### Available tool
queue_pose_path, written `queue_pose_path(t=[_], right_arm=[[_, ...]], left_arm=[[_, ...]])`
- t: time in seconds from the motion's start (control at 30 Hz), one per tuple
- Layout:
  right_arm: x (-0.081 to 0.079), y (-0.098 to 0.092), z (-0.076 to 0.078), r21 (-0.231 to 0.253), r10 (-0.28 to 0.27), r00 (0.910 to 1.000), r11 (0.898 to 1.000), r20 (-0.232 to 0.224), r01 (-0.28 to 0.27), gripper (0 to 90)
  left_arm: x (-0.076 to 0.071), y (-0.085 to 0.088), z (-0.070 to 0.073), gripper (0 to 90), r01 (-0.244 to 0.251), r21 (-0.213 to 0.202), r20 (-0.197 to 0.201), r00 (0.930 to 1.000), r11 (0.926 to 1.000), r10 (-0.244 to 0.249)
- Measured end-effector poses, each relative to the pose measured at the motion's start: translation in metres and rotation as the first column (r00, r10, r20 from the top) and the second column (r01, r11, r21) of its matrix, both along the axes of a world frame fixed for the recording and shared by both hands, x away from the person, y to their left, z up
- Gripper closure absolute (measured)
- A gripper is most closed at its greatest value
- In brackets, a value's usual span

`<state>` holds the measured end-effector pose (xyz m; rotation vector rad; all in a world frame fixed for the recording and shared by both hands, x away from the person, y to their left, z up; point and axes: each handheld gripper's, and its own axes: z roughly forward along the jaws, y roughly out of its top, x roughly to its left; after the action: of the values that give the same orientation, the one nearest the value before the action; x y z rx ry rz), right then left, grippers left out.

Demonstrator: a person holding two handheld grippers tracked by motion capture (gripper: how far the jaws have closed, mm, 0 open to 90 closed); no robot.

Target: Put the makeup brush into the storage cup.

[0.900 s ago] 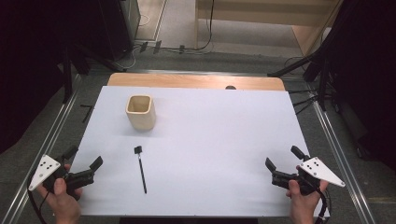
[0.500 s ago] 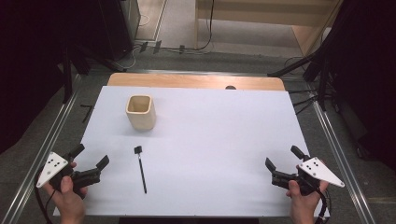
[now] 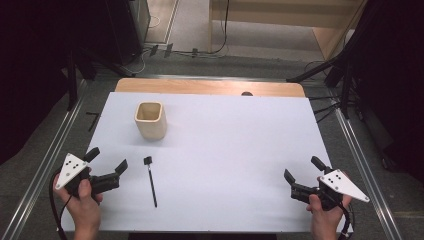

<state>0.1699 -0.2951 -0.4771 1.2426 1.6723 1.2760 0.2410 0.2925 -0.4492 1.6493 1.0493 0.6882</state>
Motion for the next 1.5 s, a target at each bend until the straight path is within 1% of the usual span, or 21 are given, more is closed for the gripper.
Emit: queue_pose_path(t=[0.07,0.33,0.53,0.57,0.63,0.7,0.8,0.83,0.9,0.93,0.97,1.03,1.07,1.1,1.13,1.23,1.3,1.33,1.43,1.47,1.5], right_arm=[[0.0,0.0,0.0,0.001,-0.008,1.0,1.0,0.005,0.008,3.4],[0.0,0.0,-0.001,-0.006,-0.012,0.9999,1.0,-0.001,0.012,3.4],[0.0,0.002,0.0,-0.01,-0.011,0.9999,1.0,0.001,0.011,3.4],[0.0,0.002,-0.001,-0.011,-0.01,0.9999,1.0,-0.004,0.01,3.4],[0.0,0.002,-0.001,-0.012,-0.009,0.9999,1.0,-0.006,0.009,3.4],[0.001,0.002,-0.001,-0.017,-0.009,0.9999,1.0,-0.006,0.008,3.5],[0.001,0.002,-0.002,-0.017,-0.009,0.9999,1.0,-0.01,0.009,3.5],[0.002,0.002,-0.003,-0.016,-0.007,0.9999,1.0,-0.013,0.007,3.5],[0.003,0.002,-0.004,-0.016,-0.006,0.9998,1.0,-0.017,0.006,3.6],[0.003,0.002,-0.004,-0.018,-0.006,0.9998,1.0,-0.018,0.005,3.6],[0.003,0.003,-0.004,-0.019,-0.004,0.9998,1.0,-0.018,0.004,3.6],[0.003,0.003,-0.004,-0.026,0.0,0.9999,1.0,-0.013,0.0,3.6],[0.003,0.003,-0.004,-0.029,-0.001,0.9999,1.0,-0.015,0.0,3.6],[0.003,0.003,-0.004,-0.031,0.0,0.9999,1.0,-0.016,0.0,3.6],[0.003,0.004,-0.004,-0.029,-0.001,0.9998,1.0,-0.019,0.0,3.6],[0.003,0.003,-0.005,-0.031,0.001,0.9998,1.0,-0.021,-0.001,3.7],[0.004,0.004,-0.005,-0.03,0.001,0.9997,1.0,-0.023,-0.002,3.8],[0.004,0.004,-0.005,-0.03,0.001,0.9997,1.0,-0.023,-0.002,3.8],[0.004,0.004,-0.005,-0.032,0.002,0.9996,0.999,-0.028,-0.003,3.9],[0.004,0.004,-0.005,-0.032,0.002,0.9996,0.999,-0.028,-0.003,3.9],[0.004,0.003,-0.006,-0.033,0.002,0.9996,0.999,-0.028,-0.003,3.9]], left_arm=[[0.004,-0.005,0.004,0.0,0.008,0.025,-0.024,0.9997,0.9997,-0.008],[0.014,-0.019,0.012,0.0,0.062,0.055,-0.088,0.9945,0.9965,-0.057],[0.022,-0.032,0.013,0.0,0.111,0.094,-0.193,0.977,0.9893,-0.092],[0.024,-0.035,0.013,0.0,0.126,0.107,-0.217,0.9711,0.9863,-0.1],[0.025,-0.036,0.013,0.0,0.126,0.11,-0.225,0.9694,0.9858,-0.099],[0.026,-0.037,0.014,0.0,0.132,0.097,-0.246,0.9637,0.9864,-0.105],[0.028,-0.039,0.017,0.0,0.132,0.124,-0.271,0.9579,0.9834,-0.095],[0.03,-0.04,0.017,0.0,0.138,0.132,-0.306,0.9475,0.9815,-0.092],[0.031,-0.042,0.017,0.0,0.143,0.147,-0.327,0.9409,0.9787,-0.088],[0.031,-0.042,0.017,0.0,0.143,0.147,-0.327,0.9409,0.9787,-0.088],[0.032,-0.044,0.017,0.0,0.152,0.167,-0.349,0.9332,0.9742,-0.086],[0.032,-0.045,0.017,0.0,0.158,0.175,-0.359,0.9294,0.9719,-0.086],[0.034,-0.048,0.016,0.0,0.184,0.183,-0.393,0.9141,0.9658,-0.099],[0.034,-0.048,0.016,0.0,0.184,0.183,-0.393,0.9141,0.9658,-0.099],[0.035,-0.051,0.014,0.0,0.193,0.192,-0.427,0.8994,0.9622,-0.095],[0.037,-0.053,0.011,0.0,0.21,0.203,-0.464,0.8805,0.9565,-0.095],[0.038,-0.055,0.009,0.0,0.216,0.204,-0.479,0.8725,0.9547,-0.095],[0.038,-0.055,0.009,0.0,0.216,0.204,-0.479,0.8725,0.9547,-0.095],[0.04,-0.058,0.006,0.0,0.228,0.209,-0.513,0.8536,0.9511,-0.092],[0.04,-0.058,0.006,0.0,0.228,0.209,-0.513,0.8536,0.9511,-0.092],[0.041,-0.06,0.006,0.0,0.234,0.208,-0.523,0.8472,0.9497,-0.094]])
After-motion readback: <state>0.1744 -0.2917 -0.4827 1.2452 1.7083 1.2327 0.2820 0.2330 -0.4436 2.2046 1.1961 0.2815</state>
